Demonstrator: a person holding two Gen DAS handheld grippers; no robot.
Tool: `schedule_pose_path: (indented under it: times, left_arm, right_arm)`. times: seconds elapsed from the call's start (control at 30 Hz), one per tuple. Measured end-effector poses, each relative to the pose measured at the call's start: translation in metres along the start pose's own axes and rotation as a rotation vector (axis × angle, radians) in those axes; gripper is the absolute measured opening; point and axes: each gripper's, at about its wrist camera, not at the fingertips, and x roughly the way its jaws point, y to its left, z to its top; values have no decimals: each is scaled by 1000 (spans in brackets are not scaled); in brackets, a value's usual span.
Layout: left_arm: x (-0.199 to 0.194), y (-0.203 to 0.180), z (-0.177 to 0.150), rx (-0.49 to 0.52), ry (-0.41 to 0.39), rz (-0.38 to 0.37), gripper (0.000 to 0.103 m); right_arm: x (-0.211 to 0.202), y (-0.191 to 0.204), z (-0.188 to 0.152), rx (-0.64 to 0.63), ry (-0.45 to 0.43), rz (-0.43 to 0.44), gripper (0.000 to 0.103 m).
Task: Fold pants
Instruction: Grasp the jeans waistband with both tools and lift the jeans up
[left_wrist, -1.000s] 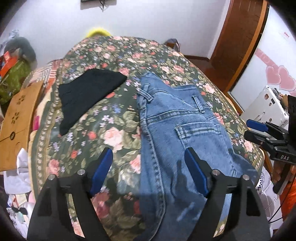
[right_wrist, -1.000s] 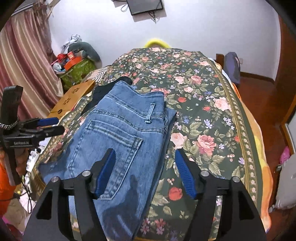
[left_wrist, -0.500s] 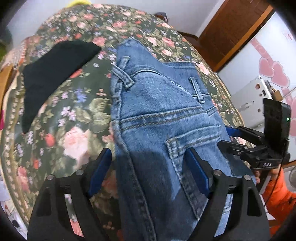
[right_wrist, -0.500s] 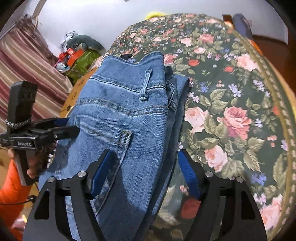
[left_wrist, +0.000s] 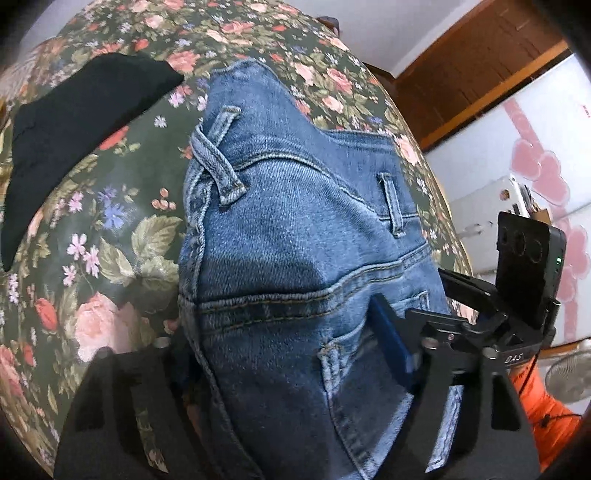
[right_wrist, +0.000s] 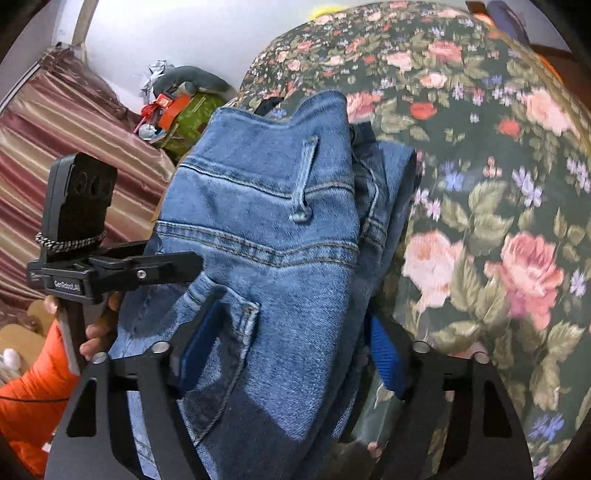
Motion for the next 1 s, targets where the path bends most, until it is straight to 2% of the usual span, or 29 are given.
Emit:
schedule_pose_path:
  times: [0.03, 0.13, 0.23, 0.4, 0.53, 0.77, 1.0]
  left_arm:
    - [-3, -3, -1, 10, -7, 13, 66]
    - [-15, -11, -5, 45, -29, 43, 56]
    - [-27, -15, -16, 58, -34, 47, 52]
    - [-53, -27, -39, 92, -78, 72, 49]
    - [-87, -40, -53, 124, -163, 95, 48]
    - [-148, -50, -62, 154, -319, 126, 48]
    - [-202, -35, -56, 140, -450, 147, 48]
  right_arm:
    - [-2, 3, 1, 0, -5, -14, 54]
    - [-11, 6, 2, 0, -20, -37, 40]
    - [-18, 15, -2, -17, -27, -40, 34]
    - [-30, 38, -13, -63, -48, -32, 30]
    - [-46, 60, -13, -91, -92, -16, 28]
    - [-72, 111, 7, -186, -196, -4, 27]
    - [-76, 153, 40, -271, -263, 16, 25]
